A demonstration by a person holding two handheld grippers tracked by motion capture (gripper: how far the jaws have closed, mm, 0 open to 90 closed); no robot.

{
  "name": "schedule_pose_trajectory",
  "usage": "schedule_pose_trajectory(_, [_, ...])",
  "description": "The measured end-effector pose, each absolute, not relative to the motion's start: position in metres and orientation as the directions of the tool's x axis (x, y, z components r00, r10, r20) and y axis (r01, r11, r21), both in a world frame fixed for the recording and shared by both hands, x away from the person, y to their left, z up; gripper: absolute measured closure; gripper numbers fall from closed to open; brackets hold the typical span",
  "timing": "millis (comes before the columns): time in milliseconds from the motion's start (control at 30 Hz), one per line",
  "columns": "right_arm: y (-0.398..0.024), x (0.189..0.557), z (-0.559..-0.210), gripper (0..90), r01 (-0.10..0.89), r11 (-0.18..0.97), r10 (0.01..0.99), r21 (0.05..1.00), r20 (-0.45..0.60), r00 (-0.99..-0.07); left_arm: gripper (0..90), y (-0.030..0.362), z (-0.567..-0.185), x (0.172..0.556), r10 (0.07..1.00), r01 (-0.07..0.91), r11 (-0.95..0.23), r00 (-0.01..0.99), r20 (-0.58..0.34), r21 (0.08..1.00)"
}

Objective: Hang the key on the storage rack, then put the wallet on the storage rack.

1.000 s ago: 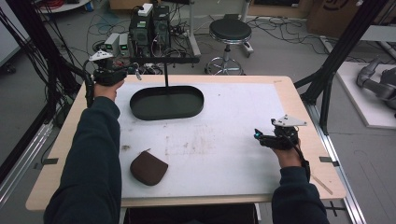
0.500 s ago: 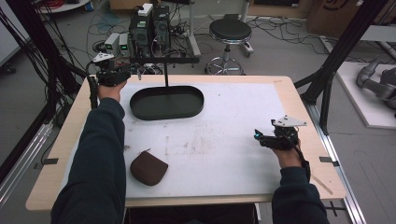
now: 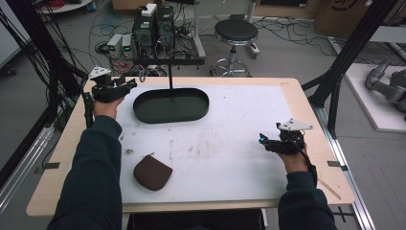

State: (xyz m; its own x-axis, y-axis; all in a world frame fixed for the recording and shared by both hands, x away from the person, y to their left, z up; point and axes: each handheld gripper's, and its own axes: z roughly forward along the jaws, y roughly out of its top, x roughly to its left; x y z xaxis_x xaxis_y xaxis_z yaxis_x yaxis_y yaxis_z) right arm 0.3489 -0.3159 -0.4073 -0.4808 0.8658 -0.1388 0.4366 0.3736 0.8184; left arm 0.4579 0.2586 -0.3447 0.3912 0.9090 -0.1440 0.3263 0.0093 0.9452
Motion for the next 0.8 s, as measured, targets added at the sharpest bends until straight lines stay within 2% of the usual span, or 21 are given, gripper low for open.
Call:
schedule_pose_trajectory(67, [-0.315,0.349,-0.407,21.8,0.434,0.372,0.866,0.820,-0.138,-0.482,45.5,0.260,-0.342,0.448,0.900,0.307,0.029,0.406,-0.158,0.951])
schedule_pose_trajectory(167, [-0.314,0.349,-0.406,21.8,0.430,0.368,0.863,0.824,-0.131,-0.489,32.6,0.260,-0.340,0.432,0.891,0.283,0.060,0.417,-0.179,0.957])
schedule_pose_trajectory(233, [-0.314,0.349,-0.406,21.8,0.431,0.365,0.862,0.825,-0.126,-0.490,30.1,0.260,-0.340,0.420,0.893,0.262,0.071,0.414,-0.178,0.963])
schedule_pose_trajectory(300, [-0.313,0.351,-0.407,21.8,0.435,0.365,0.862,0.823,-0.123,-0.491,22.5,0.261,-0.342,0.411,0.892,0.251,0.072,0.417,-0.175,0.965])
schedule_pose_trajectory(800, [-0.308,0.348,-0.405,21.8,0.420,0.359,0.851,0.833,-0.108,-0.513,21.3,0.264,-0.360,0.353,0.877,0.234,0.045,0.456,-0.150,0.971])
